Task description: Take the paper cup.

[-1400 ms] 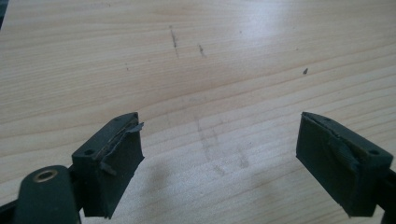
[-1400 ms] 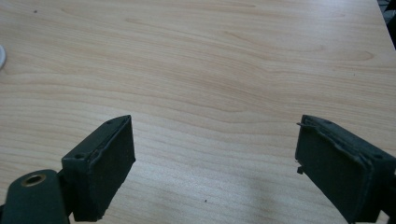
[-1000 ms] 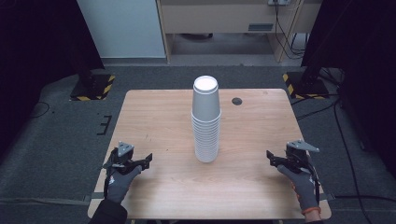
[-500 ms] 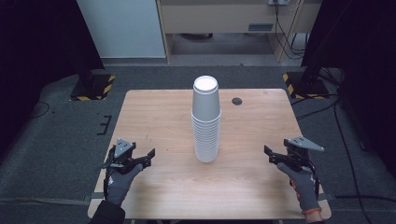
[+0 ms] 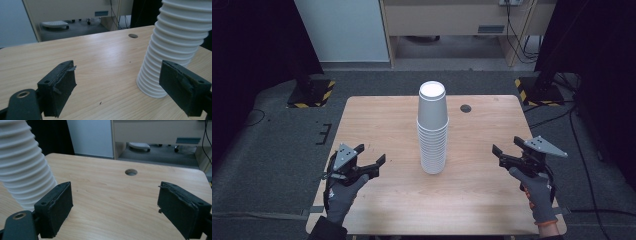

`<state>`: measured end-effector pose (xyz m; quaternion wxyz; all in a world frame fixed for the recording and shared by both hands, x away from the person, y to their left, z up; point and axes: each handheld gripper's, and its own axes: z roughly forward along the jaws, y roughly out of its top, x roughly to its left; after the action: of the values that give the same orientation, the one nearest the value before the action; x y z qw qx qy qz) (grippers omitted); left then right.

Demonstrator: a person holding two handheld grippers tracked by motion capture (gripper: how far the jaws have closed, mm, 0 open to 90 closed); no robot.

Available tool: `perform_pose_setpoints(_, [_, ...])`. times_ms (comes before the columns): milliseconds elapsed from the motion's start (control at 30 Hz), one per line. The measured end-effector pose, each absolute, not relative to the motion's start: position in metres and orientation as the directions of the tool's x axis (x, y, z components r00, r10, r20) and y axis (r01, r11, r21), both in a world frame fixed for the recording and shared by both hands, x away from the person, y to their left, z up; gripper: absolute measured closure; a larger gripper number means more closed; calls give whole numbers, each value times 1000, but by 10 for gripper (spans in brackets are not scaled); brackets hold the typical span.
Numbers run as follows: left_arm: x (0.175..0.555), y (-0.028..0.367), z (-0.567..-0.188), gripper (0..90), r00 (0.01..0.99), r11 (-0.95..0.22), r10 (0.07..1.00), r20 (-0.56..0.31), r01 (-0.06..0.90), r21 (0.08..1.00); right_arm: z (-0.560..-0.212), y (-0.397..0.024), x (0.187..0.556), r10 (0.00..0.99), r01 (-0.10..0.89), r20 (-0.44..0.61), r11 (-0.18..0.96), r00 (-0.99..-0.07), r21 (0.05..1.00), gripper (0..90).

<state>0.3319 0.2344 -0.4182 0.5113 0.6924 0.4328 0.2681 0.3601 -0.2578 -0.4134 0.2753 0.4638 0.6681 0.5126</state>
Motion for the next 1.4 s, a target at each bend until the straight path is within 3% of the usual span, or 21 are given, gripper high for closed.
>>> perform_pose_setpoints(533, [345, 196, -385, 131, 560, -85, 827, -55, 222, 971, -362, -228, 364, 864, 238, 106, 16, -492, 971, 133])
perform_pose_setpoints(1400, [368, 137, -369, 112, 664, -125, 747, -32, 188, 974, -316, -160, 380, 776, 172, 98, 14, -623, 985, 135])
